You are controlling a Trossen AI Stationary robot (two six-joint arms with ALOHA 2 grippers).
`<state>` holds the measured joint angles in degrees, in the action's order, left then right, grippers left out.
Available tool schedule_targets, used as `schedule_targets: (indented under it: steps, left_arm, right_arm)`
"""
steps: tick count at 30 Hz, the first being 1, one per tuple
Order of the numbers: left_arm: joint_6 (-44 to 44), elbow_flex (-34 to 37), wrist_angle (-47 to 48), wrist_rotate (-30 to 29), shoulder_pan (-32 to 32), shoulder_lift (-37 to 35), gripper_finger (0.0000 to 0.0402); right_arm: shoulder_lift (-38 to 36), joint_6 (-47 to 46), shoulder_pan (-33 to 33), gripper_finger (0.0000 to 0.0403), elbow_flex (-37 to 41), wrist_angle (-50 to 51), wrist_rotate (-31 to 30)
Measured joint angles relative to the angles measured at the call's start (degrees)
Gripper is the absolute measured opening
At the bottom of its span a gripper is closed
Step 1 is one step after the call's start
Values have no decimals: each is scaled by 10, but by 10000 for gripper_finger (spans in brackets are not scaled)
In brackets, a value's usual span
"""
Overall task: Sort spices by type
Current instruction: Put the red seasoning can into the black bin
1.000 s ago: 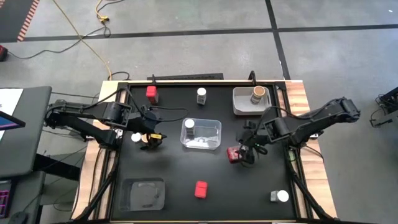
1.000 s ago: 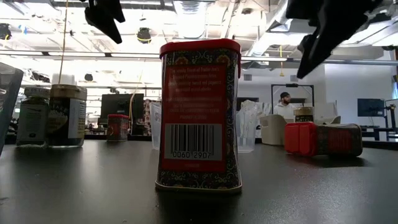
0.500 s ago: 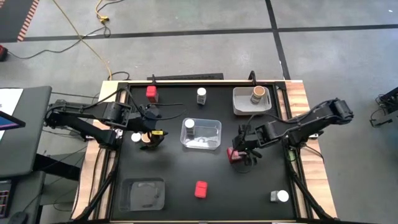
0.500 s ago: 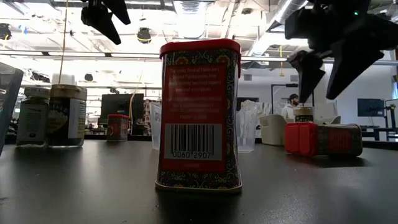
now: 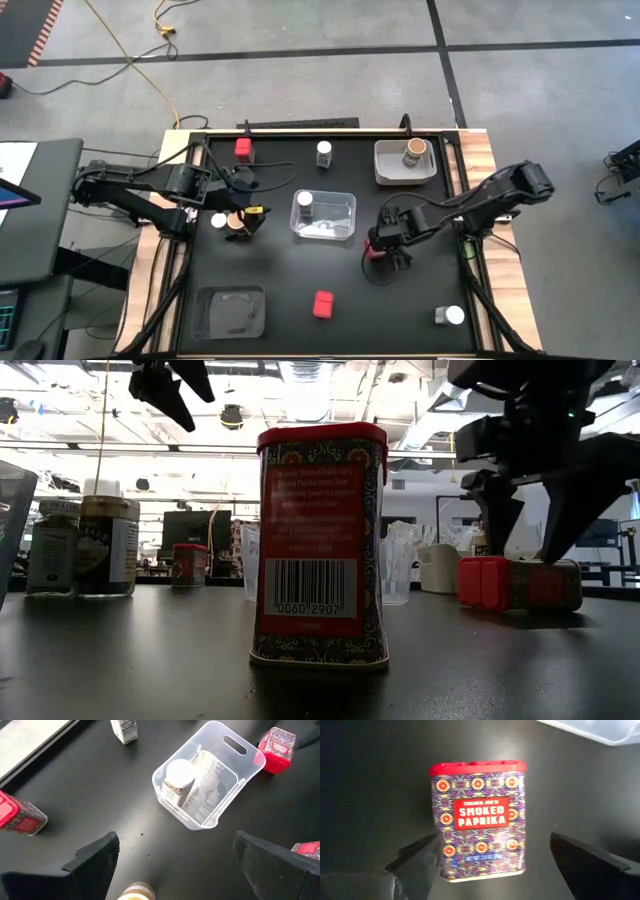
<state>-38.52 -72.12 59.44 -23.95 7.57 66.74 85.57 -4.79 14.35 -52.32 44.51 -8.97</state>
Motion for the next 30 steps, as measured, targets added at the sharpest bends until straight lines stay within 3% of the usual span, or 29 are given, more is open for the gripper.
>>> schedule_targets:
  steps: [7, 30]
  left_arm:
    - [-8, 0, 0, -1, 0, 0, 375]
    - [-19, 0, 0, -8, 0, 0, 375]
  right_arm:
    - [35, -71, 0, 397, 1, -5, -1]
    - [45, -54, -14, 396, 0, -9, 1]
